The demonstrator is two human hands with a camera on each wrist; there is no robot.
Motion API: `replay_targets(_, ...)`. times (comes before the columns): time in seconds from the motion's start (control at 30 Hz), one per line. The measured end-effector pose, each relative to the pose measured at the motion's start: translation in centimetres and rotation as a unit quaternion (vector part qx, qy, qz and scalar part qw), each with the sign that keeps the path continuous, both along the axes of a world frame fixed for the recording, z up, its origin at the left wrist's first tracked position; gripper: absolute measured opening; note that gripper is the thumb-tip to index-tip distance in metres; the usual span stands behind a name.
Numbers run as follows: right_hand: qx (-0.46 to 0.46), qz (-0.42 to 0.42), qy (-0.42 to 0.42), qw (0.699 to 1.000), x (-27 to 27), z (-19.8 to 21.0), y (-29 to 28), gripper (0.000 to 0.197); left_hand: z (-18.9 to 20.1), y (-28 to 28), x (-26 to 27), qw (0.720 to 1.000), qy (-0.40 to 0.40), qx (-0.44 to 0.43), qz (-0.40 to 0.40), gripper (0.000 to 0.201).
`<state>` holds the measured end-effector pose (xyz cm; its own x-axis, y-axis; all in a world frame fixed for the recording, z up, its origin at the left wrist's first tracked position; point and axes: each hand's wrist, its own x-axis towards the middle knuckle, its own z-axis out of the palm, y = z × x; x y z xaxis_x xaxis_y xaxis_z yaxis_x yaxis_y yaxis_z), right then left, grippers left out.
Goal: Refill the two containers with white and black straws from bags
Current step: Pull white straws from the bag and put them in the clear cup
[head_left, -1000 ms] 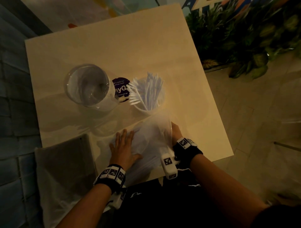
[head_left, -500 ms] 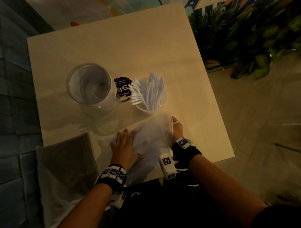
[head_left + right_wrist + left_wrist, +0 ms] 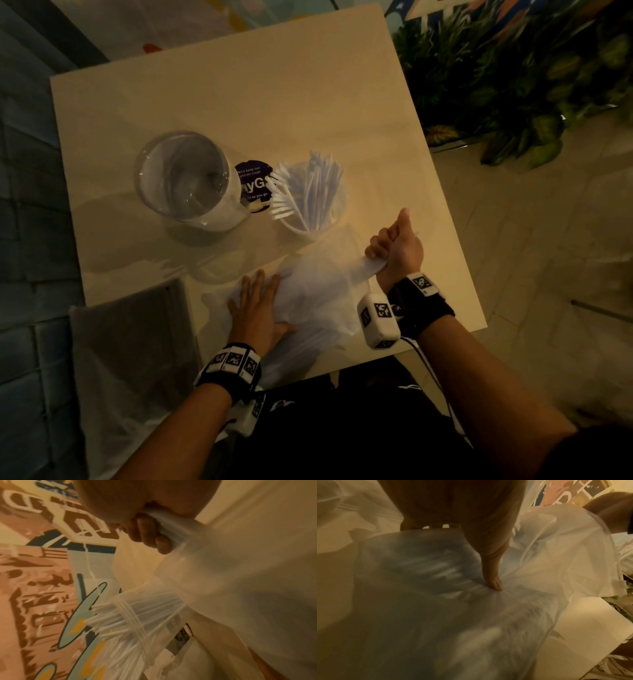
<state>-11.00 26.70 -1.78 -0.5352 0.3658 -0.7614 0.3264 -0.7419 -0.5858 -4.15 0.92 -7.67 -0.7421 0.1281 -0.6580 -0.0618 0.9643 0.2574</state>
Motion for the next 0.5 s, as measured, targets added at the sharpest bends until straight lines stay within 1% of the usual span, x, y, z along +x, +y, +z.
replay_targets(0.27,0.090,0.022,0.069,0.993,-1.1,3.4,1.6,0.053,-0.4,-0.4,0.0,1.000,0.006,0.017,0.006,0.106)
replay_targets(0.5,0.137,-0.010,0.128,0.982,-1.8,8.6,4.2,0.054,-0.4,-0.7,0.0,0.999,0.030,0.036,0.005,0.105)
